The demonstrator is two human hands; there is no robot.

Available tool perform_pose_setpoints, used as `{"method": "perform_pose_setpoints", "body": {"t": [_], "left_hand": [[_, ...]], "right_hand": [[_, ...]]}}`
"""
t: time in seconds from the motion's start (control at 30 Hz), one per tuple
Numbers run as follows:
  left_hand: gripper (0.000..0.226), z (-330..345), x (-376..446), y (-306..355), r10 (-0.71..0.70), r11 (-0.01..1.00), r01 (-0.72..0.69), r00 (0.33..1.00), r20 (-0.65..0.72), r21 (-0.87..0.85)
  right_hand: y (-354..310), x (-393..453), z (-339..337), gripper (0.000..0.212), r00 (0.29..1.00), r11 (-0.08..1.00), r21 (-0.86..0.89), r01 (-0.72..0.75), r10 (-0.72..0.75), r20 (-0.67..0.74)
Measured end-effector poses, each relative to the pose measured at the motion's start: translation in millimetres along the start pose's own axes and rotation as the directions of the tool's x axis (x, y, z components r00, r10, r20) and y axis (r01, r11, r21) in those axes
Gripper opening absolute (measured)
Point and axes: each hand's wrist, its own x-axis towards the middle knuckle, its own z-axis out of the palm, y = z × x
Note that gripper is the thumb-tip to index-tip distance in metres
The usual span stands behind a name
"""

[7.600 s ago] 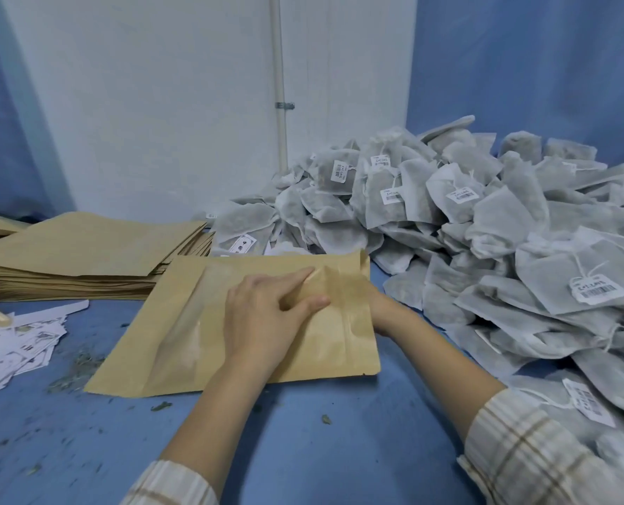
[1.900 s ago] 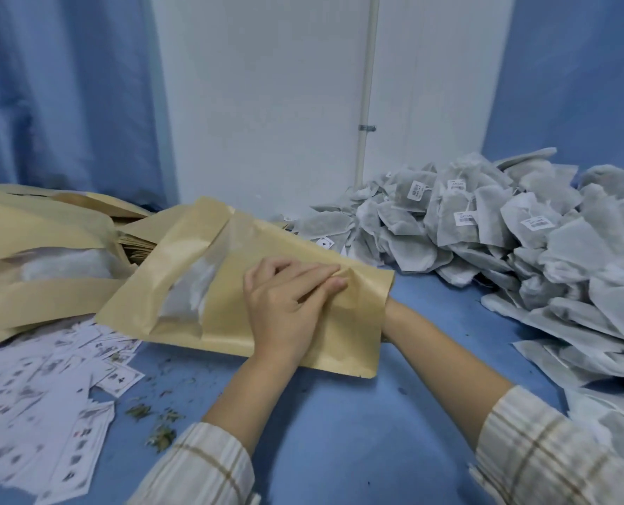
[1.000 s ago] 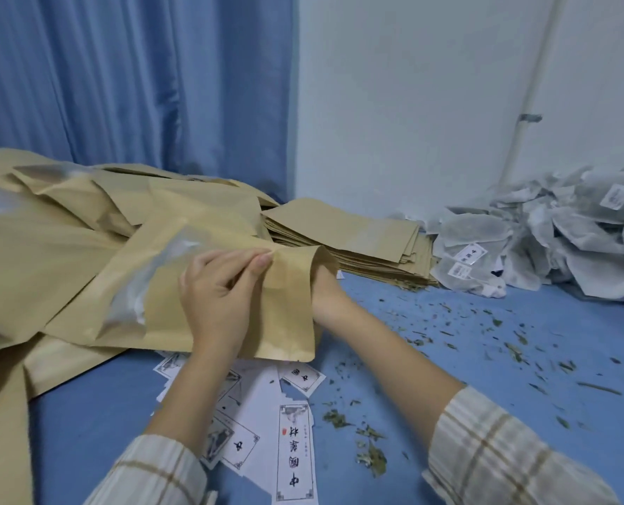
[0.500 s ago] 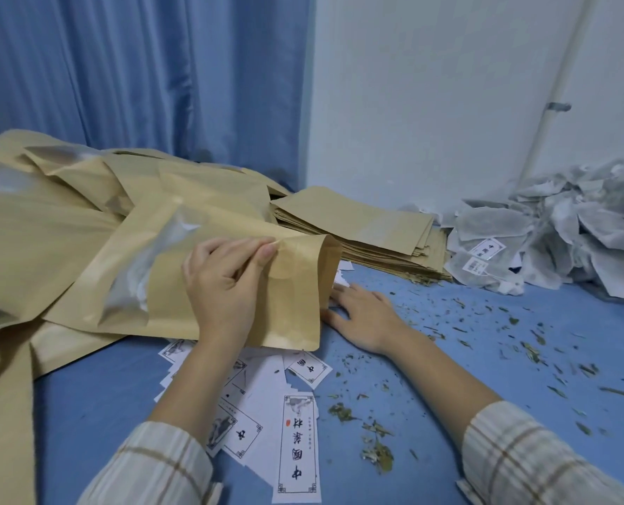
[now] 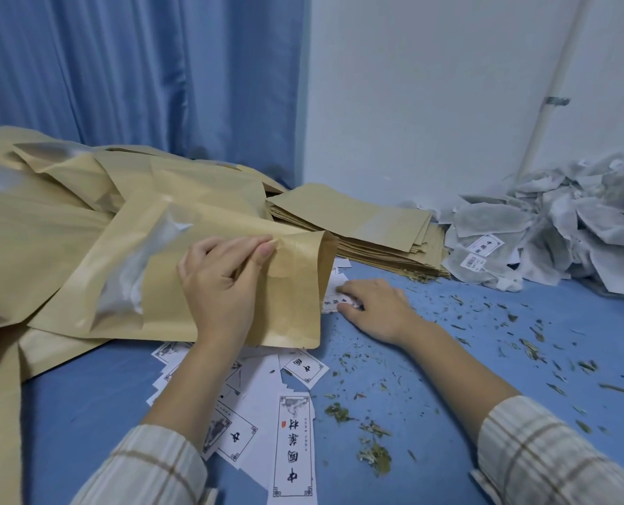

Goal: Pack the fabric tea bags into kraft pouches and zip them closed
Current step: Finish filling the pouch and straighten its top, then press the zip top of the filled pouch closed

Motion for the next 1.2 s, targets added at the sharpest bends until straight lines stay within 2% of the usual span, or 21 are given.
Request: {"method": "perform_pose_setpoints", "body": {"t": [0.07, 0.13, 0.23, 0.3, 0.37, 0.43, 0.5, 0.57, 0.6, 0.63, 0.7, 0.73, 0.8, 0.93, 1.0, 1.03, 1.13, 1.17, 1.2], "left_hand": [[0.013, 0.1, -0.5, 0.5, 0.002, 1.0, -0.002, 1.0, 0.001, -0.002], [0.014, 0.6, -0.6, 0.9, 0.003, 1.0, -0.003, 1.0, 0.002, -0.003], [0.015, 1.5, -1.1, 1.6, -0.002, 1.0, 0.002, 1.0, 0.001, -0.009], [0.015, 2.2, -1.8, 2.6, 0.002, 1.0, -0.002, 1.0, 0.0, -0.011], [0.014, 3.0, -2.4, 4.1, 0.0, 1.0, 0.001, 1.0, 0.004, -0.018], [0.013, 3.7, -3.2, 5.4, -0.003, 1.0, 0.003, 1.0, 0.005, -0.021], [0.014, 3.8, -3.9, 6.4, -0.003, 1.0, 0.003, 1.0, 0.006, -0.015], [0.014, 3.0, -4.8, 7.5, -0.009, 1.0, 0.009, 1.0, 0.011, -0.018], [0.014, 2.8, -4.9, 7.9, -0.012, 1.0, 0.012, 1.0, 0.013, -0.022], [0.014, 2.8, -4.8, 8.3, -0.013, 1.0, 0.013, 1.0, 0.014, -0.025], [0.014, 3.1, -4.6, 9.2, -0.017, 1.0, 0.018, 1.0, 0.015, -0.025], [0.015, 3.2, -4.6, 9.6, -0.022, 0.999, 0.022, 1.0, 0.015, -0.024], [0.016, 3.2, -4.3, 10.8, -0.026, 0.999, 0.026, 1.0, 0.014, -0.023], [0.015, 2.8, -6.2, 20.2, -0.021, 0.996, 0.025, 0.999, 0.05, -0.082], [0.012, 4.0, -9.3, 29.1, 0.02, 0.993, -0.01, 0.996, 0.084, -0.122], [0.011, 4.9, -11.3, 34.3, 0.049, 0.99, -0.035, 0.994, 0.102, -0.134], [0.014, 7.5, -17.9, 50.0, 0.099, 0.983, -0.075, 0.985, 0.14, -0.169], [0.014, 7.9, -19.0, 54.4, 0.097, 0.98, -0.069, 0.984, 0.146, -0.188], [0.014, 7.9, -19.5, 58.2, 0.088, 0.976, -0.056, 0.985, 0.149, -0.21]], "right_hand": [[0.9, -0.4, -3.7, 0.03, 0.996, 0.998, 0.067, 0.021, -0.015, -0.082], [5.5, -4.0, -8.1, 0.02, 0.986, 0.976, 0.217, 0.011, 0.025, -0.162], [11.9, -13.0, -21.4, 0.015, 0.961, 0.825, 0.561, -0.073, 0.209, -0.182], [15.7, -18.7, -32.3, 0.015, 0.96, 0.731, 0.675, -0.105, 0.251, -0.123], [17.3, -23.4, -39.7, 0.019, 0.976, 0.789, 0.605, -0.106, 0.2, -0.089], [16.8, -26.6, -39.0, 0.028, 0.992, 0.91, 0.408, -0.068, 0.106, -0.07], [14.6, -27.2, -35.3, 0.031, 0.993, 0.959, 0.282, -0.017, 0.05, -0.111], [10.5, -27.7, -35.5, 0.026, 0.977, 0.957, 0.288, 0.015, 0.048, -0.21], [9.8, -27.5, -37.7, 0.022, 0.964, 0.925, 0.381, 0.018, 0.085, -0.251], [9.3, -27.4, -40.7, 0.018, 0.958, 0.837, 0.546, 0.025, 0.137, -0.253], [6.6, -30.7, -48.5, 0.015, 0.967, 0.542, 0.839, 0.039, 0.192, -0.169], [6.1, -33.6, -53.0, 0.014, 0.974, 0.453, 0.89, 0.048, 0.178, -0.143], [3.0, -39.3, -59.8, 0.014, 0.986, 0.44, 0.895, 0.069, 0.104, -0.127], [-23.1, -43.1, -62.7, 0.015, 0.996, 0.549, 0.833, 0.072, -0.002, -0.085], [-41.0, -41.6, -63.3, 0.014, 0.992, 0.665, 0.742, 0.084, 0.017, -0.127], [-48.4, -39.8, -63.8, 0.016, 0.991, 0.663, 0.746, 0.056, 0.057, -0.125], [-57.1, -26.1, -65.6, 0.036, 0.98, 0.508, 0.86, -0.044, 0.188, -0.06], [-57.0, -21.9, -67.3, 0.039, 0.974, 0.386, 0.919, -0.079, 0.226, -0.011], [-55.2, -19.1, -68.8, 0.04, 0.965, 0.378, 0.921, -0.097, 0.264, -0.007]]}}
